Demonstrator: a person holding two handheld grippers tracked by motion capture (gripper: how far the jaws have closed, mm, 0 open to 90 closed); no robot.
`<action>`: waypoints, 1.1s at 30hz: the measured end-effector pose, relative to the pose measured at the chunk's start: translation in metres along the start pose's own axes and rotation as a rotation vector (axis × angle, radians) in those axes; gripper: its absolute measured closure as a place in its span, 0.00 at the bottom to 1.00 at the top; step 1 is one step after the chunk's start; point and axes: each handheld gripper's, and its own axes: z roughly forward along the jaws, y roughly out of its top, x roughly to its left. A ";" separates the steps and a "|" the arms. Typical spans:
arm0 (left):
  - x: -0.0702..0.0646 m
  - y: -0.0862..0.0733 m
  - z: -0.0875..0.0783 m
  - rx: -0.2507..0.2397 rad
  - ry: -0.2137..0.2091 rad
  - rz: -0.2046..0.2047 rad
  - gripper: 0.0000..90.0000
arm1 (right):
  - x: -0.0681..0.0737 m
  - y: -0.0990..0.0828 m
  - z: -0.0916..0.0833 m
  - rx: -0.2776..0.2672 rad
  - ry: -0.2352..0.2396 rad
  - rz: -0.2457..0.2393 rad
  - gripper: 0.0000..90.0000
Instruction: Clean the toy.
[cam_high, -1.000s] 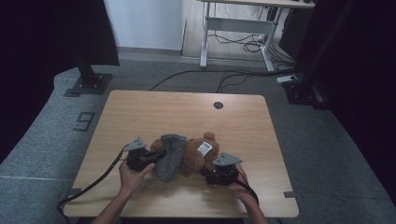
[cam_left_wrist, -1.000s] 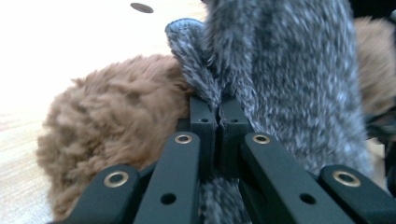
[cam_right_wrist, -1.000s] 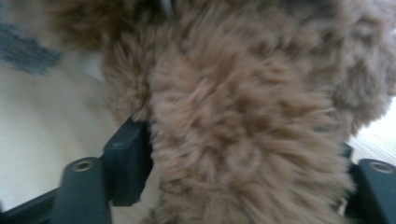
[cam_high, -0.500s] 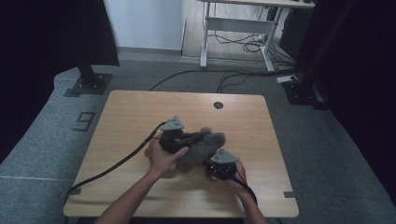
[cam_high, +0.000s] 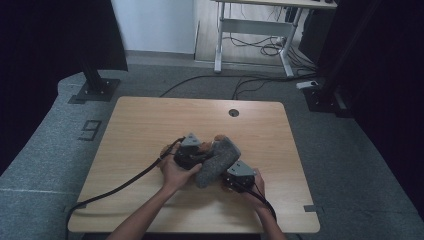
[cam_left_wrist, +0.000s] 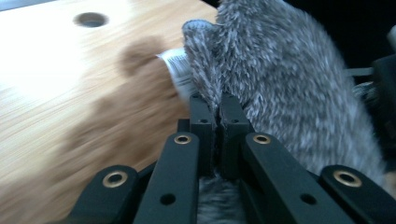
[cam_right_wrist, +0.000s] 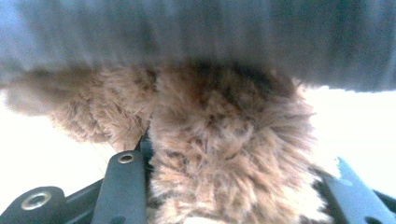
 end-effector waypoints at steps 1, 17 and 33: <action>0.008 -0.005 -0.006 -0.005 0.003 -0.021 0.96 | 0.000 0.000 0.000 -0.001 0.002 0.001 0.58; 0.080 -0.065 -0.094 -0.114 0.107 -0.199 0.96 | -0.001 -0.002 -0.001 -0.007 0.011 0.016 0.59; -0.032 0.023 0.000 -0.032 -0.086 0.070 0.96 | -0.002 -0.002 0.000 -0.006 0.017 0.038 0.59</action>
